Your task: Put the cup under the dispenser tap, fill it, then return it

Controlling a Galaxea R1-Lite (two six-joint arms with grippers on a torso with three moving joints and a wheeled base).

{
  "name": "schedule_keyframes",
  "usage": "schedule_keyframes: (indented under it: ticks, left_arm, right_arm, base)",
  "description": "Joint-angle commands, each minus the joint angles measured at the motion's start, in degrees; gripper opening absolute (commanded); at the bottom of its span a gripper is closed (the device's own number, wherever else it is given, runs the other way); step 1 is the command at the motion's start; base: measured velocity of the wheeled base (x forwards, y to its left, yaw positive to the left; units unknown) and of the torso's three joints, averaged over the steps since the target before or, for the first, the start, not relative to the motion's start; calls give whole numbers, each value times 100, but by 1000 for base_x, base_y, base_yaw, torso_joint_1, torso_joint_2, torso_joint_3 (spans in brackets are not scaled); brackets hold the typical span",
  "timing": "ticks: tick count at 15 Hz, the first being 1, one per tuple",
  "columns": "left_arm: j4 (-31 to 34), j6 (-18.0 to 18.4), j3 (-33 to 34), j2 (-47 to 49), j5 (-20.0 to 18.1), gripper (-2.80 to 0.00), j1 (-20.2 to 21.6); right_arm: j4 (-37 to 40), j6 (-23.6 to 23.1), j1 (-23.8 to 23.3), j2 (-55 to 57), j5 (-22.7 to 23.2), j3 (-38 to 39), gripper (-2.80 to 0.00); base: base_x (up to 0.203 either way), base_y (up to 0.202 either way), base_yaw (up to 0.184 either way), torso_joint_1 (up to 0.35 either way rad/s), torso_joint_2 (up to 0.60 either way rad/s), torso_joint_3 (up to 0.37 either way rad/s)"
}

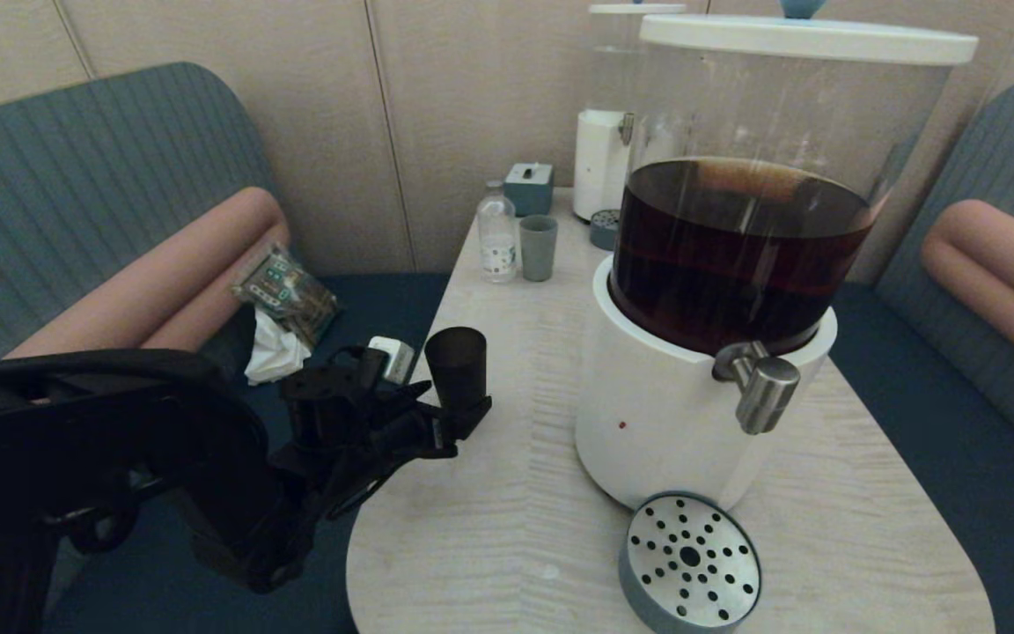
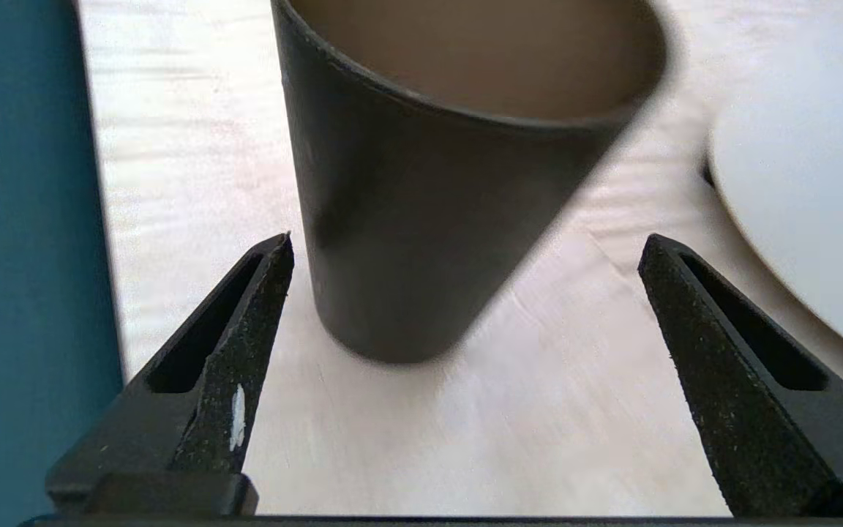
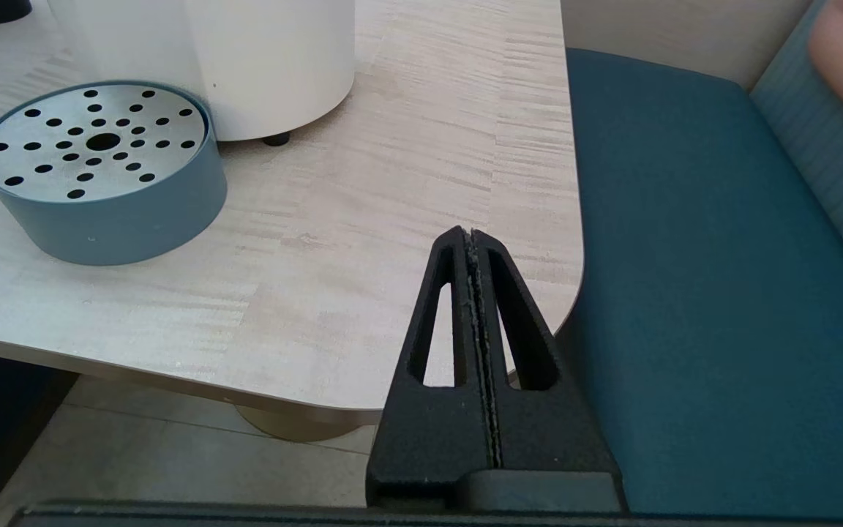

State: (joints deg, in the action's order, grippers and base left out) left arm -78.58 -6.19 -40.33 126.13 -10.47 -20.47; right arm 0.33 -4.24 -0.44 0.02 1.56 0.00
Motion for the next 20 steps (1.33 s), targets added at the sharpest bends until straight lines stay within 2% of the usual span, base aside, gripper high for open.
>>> schedule_keyframes:
  ticks: [1, 10, 15, 16, 17, 20]
  left_arm:
    - [-60, -6, 283, -347, -1, 0, -15]
    - [-228, -75, 2046, -2087, 3, 0, -22]
    - [-209, -101, 2456, -2991, 169, 0, -10]
    - [-210, -107, 2587, -3098, 199, -27, -10]
    - [-210, -109, 2698, -3227, 227, -280, -10]
    - [-197, -129, 2892, -3666, 312, -280, -10]
  right_arm:
    - [2, -6, 0, -20, 2, 0, -280]
    - [7, -6, 0, -20, 2, 0, -280]
    - [2, -6, 0, -20, 2, 0, -280]
    - [2, -6, 0, -20, 2, 0, -280]
    - [2, -6, 0, -20, 2, 0, -280]
    - [2, 2, 0, -12, 2, 0, -280]
  base:
    - [0, 0, 0, 0, 0, 0]
    - [0, 0, 0, 0, 0, 0]
    - [0, 0, 0, 0, 0, 0]
    - [0, 0, 0, 0, 0, 0]
    - [0, 0, 0, 0, 0, 0]
    - [0, 0, 0, 0, 0, 0]
